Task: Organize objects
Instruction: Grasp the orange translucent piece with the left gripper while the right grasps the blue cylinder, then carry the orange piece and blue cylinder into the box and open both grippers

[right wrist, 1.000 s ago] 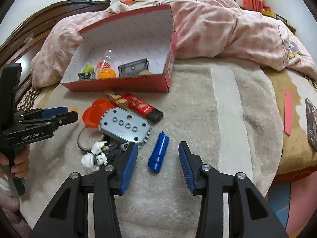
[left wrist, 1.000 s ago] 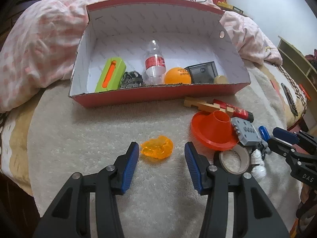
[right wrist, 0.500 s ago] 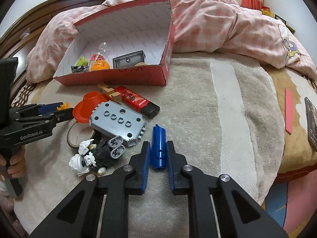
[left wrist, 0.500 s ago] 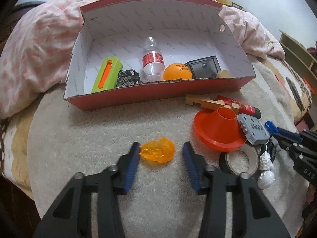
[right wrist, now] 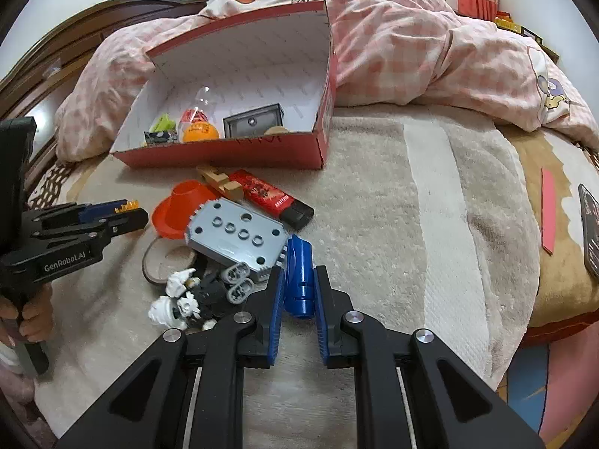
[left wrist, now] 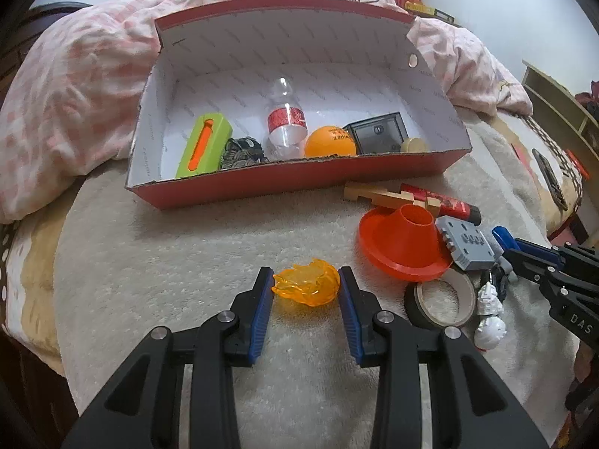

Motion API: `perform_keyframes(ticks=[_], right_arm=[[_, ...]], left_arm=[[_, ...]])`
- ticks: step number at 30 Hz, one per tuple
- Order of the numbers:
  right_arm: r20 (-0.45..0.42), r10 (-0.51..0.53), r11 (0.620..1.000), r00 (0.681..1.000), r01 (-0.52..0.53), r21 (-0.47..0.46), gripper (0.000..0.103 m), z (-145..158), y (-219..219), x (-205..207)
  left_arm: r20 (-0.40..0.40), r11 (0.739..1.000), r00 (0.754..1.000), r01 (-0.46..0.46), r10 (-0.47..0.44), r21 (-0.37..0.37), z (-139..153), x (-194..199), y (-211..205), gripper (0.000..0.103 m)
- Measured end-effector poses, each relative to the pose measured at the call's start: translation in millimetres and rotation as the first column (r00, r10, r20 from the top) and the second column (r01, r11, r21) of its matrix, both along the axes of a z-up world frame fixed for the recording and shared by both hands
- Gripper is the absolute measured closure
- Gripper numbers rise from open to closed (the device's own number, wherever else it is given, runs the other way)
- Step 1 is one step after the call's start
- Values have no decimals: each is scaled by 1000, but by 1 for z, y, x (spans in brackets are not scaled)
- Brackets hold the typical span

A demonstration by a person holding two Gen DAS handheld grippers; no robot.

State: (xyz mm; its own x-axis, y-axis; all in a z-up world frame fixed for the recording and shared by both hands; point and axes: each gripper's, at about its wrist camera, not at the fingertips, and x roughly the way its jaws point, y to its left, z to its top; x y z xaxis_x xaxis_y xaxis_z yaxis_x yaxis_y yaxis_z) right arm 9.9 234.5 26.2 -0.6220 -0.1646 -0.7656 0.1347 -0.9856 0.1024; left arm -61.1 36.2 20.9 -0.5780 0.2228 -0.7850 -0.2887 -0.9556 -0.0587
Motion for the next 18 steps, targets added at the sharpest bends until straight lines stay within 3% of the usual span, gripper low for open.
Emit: perform_keyframes(ticks=[18], right_arm=[[-98,75,997,992,-73,21,86,42,-21,-13]], left_arm=[[-59,998,998,-7,11,60,38,0,-11,69]])
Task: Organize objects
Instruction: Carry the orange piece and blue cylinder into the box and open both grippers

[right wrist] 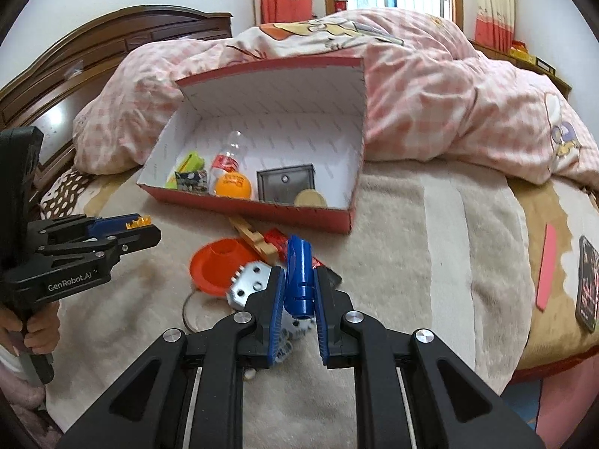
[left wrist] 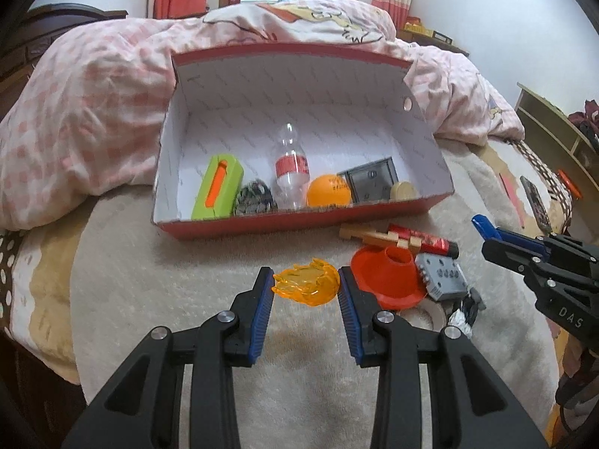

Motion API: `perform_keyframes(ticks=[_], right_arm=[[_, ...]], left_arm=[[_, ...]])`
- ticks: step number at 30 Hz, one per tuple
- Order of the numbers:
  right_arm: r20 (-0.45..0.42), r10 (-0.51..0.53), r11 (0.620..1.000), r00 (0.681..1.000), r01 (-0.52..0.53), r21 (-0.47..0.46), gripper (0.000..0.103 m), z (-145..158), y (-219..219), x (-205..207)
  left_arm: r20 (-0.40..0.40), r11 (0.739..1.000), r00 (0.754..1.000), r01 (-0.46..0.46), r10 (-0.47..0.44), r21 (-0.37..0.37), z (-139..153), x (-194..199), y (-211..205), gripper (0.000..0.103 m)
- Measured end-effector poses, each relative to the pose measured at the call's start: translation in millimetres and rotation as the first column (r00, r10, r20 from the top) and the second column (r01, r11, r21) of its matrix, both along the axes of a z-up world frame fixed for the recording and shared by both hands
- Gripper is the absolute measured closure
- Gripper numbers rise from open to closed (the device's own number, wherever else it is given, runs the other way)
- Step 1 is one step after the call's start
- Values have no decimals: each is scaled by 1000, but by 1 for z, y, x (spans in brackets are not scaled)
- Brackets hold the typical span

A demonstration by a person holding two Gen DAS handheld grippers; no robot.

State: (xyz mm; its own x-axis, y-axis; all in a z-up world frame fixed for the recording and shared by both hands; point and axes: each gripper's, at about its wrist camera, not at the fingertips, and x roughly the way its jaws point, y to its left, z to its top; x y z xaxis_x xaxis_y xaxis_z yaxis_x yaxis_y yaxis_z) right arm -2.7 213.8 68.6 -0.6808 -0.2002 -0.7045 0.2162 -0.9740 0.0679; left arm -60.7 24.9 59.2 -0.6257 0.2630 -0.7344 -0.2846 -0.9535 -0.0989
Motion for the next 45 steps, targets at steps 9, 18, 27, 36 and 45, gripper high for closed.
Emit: perform_keyframes(ticks=[9,18,27,36,45], right_arm=[[-34,40,999,999,-40,6,86,17,-9,-15],[-49,82,997,995,-82,13,86,32,-18,-39],[-17,116,993,993,-116,-13,86,30,-29,-78],[19,127,992,992,-127,-3,86,15,-42,-114],[24,109,994,994,-109,15,86,1,-45,-136]], left_arm=[[-49,1000,999,-3,3,-5,24,-13,0,69],[-74,1000,997,-14,13,-14,37,-38,-1,69],[-59,999,997,-44,42,-22,37,-71,-5,69],[-21,996,997,-77,76,-40,17,-110,-7,69],[2,993,995,-100,100,-64,-1,-133,-9,69]])
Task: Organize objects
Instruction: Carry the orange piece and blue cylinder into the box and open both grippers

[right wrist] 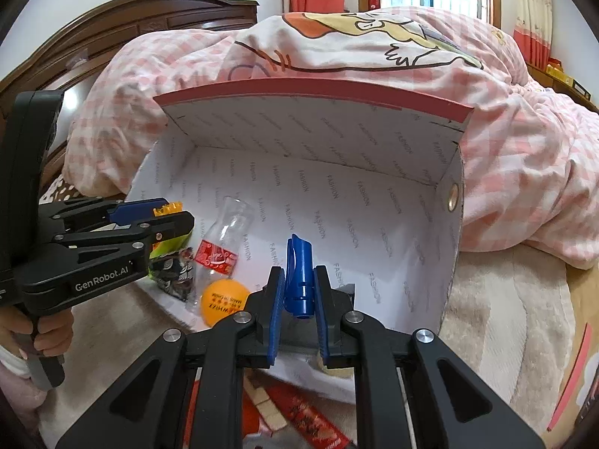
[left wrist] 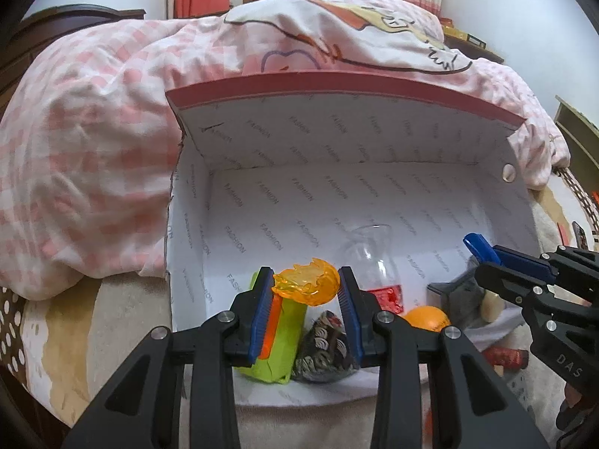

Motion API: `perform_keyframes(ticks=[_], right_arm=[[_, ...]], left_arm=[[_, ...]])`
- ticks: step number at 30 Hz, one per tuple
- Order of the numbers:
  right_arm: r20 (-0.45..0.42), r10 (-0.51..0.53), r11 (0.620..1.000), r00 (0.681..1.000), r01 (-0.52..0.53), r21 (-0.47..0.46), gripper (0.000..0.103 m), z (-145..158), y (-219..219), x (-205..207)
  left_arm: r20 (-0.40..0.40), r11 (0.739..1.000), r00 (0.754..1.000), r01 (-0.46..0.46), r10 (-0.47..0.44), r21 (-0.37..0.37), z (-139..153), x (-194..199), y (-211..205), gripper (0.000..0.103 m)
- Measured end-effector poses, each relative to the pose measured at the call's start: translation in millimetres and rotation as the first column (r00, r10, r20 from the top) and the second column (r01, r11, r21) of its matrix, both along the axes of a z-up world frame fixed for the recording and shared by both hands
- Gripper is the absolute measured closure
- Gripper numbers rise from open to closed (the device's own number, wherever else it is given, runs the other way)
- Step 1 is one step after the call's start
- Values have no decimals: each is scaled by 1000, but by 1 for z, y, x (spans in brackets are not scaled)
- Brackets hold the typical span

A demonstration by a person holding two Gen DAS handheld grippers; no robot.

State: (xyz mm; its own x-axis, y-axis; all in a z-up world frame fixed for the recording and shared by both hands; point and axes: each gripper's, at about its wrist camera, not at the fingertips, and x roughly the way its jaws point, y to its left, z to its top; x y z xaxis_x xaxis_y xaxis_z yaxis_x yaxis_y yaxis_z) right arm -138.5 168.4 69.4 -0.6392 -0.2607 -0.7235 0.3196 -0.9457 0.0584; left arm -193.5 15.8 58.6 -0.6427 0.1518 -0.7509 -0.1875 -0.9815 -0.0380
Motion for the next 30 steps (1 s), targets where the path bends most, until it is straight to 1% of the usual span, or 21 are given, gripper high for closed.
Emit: perform_keyframes(ticks=[5,7,9,10,11,30], right_arm=[[10,0,1000,1000,0,-3,86,-7,-2,-8],[9,-6,1000,1000,6,-10,86,-9,-1,-10],[7,-10,1000,1000,10,-26,83,-9,0,-12],[10,-12,1000,1000,12,-28,76,-10,1,-13],[10,-15,1000,1000,16,-26,72,-10,1,-13],[2,-5,1000,1000,5,-17,71,-9,-2,-8]], left_arm=[[-7,1000,1000,-12,12,-15,-4,-5,0,69],[-8,1000,1000,-20,20,-15,-5,-6,1,67],[2,1000,1000,-28,28,-13,-7,-8,1,54],[5,999,999,-33,33,-12,-9,-9,1,53],[7,999,999,-36,36,-12,-10,-9,1,53],[0,999,1000,-30,30,-25,-9,-5,4,52]])
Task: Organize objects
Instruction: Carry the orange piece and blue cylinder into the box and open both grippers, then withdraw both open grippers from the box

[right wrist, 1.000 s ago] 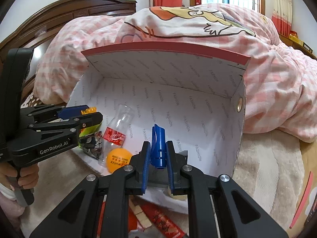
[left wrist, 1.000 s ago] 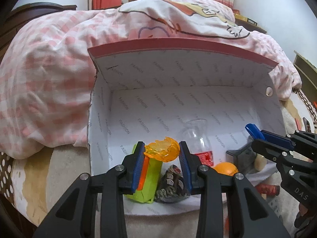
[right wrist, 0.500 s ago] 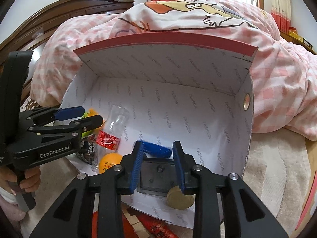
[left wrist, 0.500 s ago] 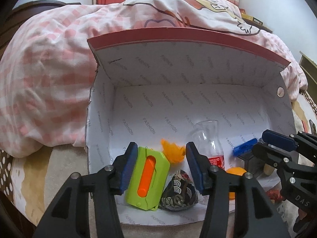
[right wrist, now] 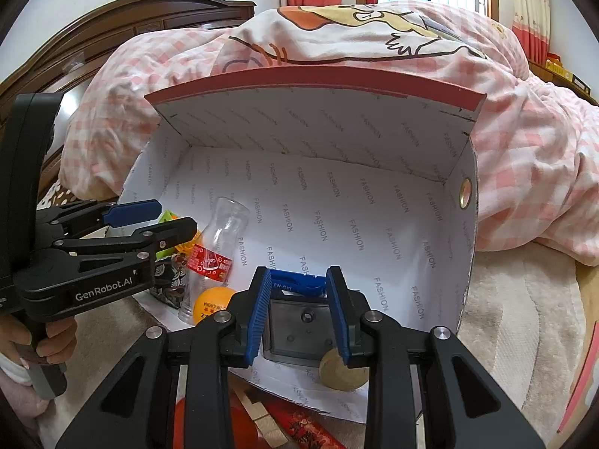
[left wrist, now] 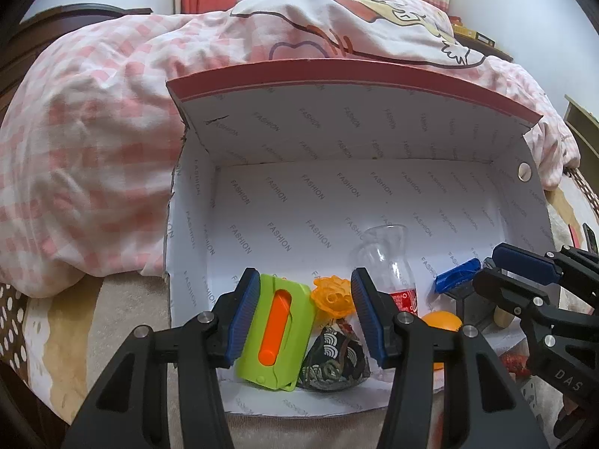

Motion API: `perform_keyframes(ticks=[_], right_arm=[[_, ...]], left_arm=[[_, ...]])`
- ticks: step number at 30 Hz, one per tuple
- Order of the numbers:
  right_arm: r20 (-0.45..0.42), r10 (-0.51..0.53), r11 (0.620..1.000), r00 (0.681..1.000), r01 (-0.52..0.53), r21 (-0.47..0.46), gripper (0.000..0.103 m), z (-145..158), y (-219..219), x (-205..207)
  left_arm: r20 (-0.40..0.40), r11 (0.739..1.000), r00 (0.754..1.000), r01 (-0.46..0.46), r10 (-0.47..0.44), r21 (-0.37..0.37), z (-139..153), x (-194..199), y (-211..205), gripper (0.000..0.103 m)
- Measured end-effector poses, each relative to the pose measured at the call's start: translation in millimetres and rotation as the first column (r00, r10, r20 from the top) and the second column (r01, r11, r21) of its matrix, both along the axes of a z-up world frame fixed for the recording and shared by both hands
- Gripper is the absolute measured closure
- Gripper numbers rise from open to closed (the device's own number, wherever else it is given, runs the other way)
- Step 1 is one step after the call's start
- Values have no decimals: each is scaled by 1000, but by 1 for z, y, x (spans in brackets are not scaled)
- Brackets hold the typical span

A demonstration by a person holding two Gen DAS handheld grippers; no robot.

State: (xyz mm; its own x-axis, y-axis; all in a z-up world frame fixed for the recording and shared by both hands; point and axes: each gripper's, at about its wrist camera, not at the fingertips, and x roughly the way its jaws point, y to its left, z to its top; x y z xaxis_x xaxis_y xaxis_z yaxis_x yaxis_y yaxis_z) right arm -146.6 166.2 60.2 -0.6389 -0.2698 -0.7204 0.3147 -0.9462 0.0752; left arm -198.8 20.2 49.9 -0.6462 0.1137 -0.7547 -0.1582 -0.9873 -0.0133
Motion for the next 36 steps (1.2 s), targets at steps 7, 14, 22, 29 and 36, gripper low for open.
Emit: perform_keyframes(ticks=[7,14,22,29,36], right_arm=[[-10,-6,1000,1000,6,-3,71,3,0,3],[-44,-12,1000,999,11,-23,69,19,11,32],[-32,-19,999,999,18,-28,67,21,29,77],[14,-29,999,999,30,-43,64,6,39,111],[78,-41,994,996,48,-98,59,-11,50,140]], left_arm=[[-5,1000,1000,1,-1,14,7,5,3,52],[-24,999,999,41,-40,33,19,32,3,52],[-45,994,994,106,-104,42,30,79,6,52],[-47,988,989,143,-141,53,33,107,20,52],[-24,984,987,160,-159,76,23,129,25,52]])
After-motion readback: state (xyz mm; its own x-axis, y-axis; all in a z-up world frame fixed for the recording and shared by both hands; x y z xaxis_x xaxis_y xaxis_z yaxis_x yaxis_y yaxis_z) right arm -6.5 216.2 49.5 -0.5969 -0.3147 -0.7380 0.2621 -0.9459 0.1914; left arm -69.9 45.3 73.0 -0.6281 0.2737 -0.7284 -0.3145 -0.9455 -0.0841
